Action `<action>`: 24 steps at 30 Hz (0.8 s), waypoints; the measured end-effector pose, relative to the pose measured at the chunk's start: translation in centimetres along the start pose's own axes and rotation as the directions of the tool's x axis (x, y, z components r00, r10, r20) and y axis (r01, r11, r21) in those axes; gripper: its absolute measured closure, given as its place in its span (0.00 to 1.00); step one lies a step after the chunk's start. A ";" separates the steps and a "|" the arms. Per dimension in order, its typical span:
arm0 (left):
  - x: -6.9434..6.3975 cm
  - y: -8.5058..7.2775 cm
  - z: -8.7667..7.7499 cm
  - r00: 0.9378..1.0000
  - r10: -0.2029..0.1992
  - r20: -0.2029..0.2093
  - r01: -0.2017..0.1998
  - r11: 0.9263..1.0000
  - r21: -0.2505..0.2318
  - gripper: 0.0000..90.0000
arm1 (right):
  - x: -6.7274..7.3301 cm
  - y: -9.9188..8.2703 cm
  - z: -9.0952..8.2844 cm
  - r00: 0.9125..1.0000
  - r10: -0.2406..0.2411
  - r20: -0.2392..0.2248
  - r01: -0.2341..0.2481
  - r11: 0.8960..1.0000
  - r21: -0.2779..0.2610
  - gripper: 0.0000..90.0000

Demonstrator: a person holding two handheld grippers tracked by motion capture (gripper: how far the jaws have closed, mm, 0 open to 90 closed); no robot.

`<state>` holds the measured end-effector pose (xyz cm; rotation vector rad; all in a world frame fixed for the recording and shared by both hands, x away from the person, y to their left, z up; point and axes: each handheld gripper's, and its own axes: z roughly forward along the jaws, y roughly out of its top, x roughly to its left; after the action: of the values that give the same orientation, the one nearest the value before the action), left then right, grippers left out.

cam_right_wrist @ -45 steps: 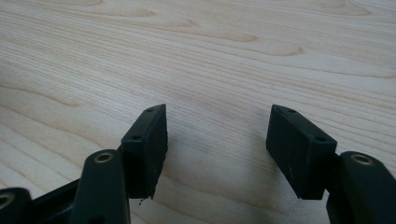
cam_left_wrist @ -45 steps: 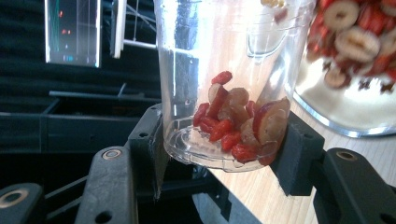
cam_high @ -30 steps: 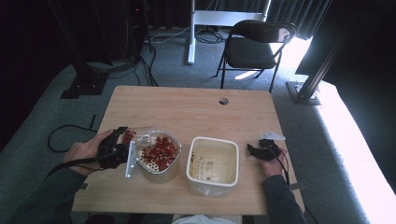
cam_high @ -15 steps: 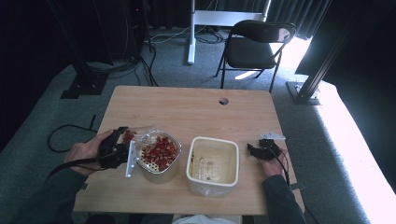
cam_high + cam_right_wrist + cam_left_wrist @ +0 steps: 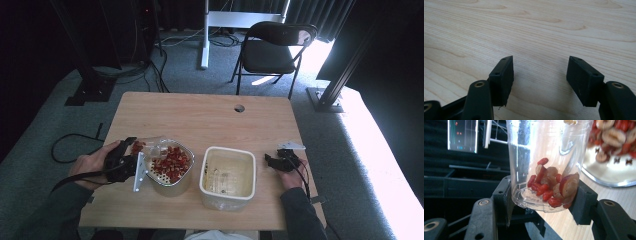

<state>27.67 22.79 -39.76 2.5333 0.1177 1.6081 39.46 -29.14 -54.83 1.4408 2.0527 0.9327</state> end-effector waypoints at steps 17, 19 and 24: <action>0.1 -0.4 -0.1 1.000 0.004 -0.026 -0.004 1.000 0.017 0.50 | 0.0 0.0 0.0 1.000 0.000 0.000 0.000 1.000 0.000 0.42; 0.0 0.0 -0.1 1.000 0.008 -0.023 -0.008 1.000 0.003 0.50 | 0.0 0.0 0.0 1.000 0.000 0.000 0.000 1.000 0.000 0.42; 0.3 -0.4 0.2 0.998 -0.067 0.009 0.068 0.998 -0.018 0.50 | 0.0 0.0 0.0 1.000 0.000 0.000 0.000 1.000 0.000 0.42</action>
<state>28.03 23.21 -39.65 2.4946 0.1851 1.5663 39.46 -29.14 -54.83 1.4413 2.0526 0.9330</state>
